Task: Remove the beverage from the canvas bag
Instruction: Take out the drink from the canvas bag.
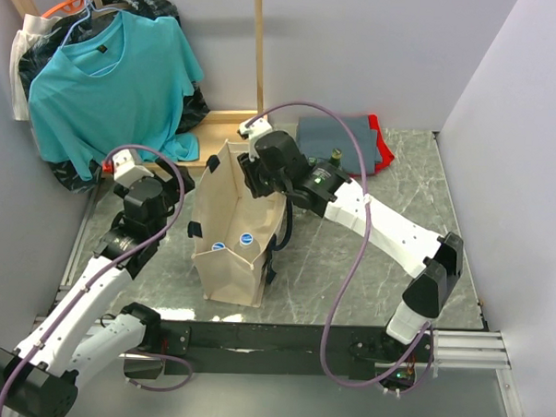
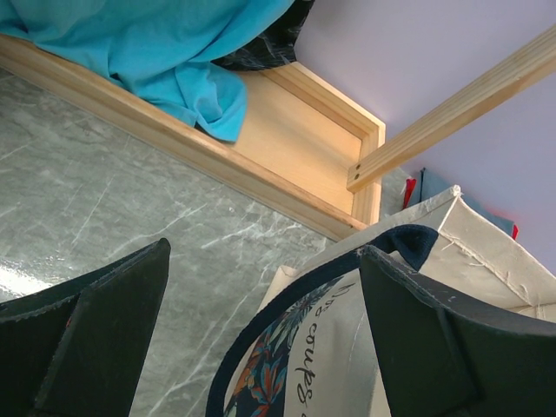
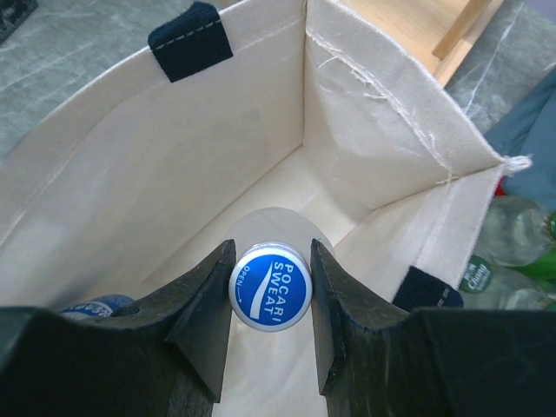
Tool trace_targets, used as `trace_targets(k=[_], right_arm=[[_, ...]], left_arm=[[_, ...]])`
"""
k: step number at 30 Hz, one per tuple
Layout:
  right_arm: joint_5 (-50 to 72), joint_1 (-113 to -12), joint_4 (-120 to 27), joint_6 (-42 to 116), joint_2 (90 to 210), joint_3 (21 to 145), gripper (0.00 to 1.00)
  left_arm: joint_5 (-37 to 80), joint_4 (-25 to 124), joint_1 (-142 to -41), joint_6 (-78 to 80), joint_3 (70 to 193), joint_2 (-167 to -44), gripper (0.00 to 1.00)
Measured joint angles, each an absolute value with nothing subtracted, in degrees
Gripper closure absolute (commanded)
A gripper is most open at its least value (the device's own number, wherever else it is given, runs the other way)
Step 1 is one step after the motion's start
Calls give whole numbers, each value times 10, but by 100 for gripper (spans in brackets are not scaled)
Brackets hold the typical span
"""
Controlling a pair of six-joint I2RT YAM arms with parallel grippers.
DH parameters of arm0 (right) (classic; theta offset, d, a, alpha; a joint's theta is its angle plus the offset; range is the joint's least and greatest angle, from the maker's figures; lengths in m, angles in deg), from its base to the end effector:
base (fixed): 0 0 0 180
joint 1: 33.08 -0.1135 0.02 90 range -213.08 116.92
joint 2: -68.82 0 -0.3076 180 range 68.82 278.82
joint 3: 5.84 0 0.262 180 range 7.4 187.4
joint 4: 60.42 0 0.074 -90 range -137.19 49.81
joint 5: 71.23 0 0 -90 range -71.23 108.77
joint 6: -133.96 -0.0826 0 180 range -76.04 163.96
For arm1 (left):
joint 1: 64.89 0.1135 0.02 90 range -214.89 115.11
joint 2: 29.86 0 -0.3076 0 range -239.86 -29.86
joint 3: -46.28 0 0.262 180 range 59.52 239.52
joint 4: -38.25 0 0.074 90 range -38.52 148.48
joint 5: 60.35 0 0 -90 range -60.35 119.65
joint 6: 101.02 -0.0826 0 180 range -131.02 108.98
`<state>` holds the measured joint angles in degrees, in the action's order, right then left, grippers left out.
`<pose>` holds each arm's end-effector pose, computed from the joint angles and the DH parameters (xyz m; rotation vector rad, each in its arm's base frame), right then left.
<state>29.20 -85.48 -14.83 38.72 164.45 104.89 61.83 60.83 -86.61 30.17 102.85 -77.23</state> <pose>0.2784 0.3370 0.4091 -0.7459 1.9850 0.4142 0.2117 -0.0370 0.3484 -0.6821 1.6408 -0.2879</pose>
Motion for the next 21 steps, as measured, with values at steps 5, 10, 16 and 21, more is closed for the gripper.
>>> trace_targets(k=[5,10,16,21], right_arm=[[292,-857,-122,389,1645,1087,100],[288,-861,-119,390,1642,1102,100],[286,-865,-108,393,1639,1105,100],[287,-866,-101,396,1629,1106,100]], left_arm=[[618,609,-866,302,1029,-768,4],[618,611,-866,302,1024,-759,4],[618,612,-866,302,1019,-754,4],[618,612,-866,302,1019,-759,4]])
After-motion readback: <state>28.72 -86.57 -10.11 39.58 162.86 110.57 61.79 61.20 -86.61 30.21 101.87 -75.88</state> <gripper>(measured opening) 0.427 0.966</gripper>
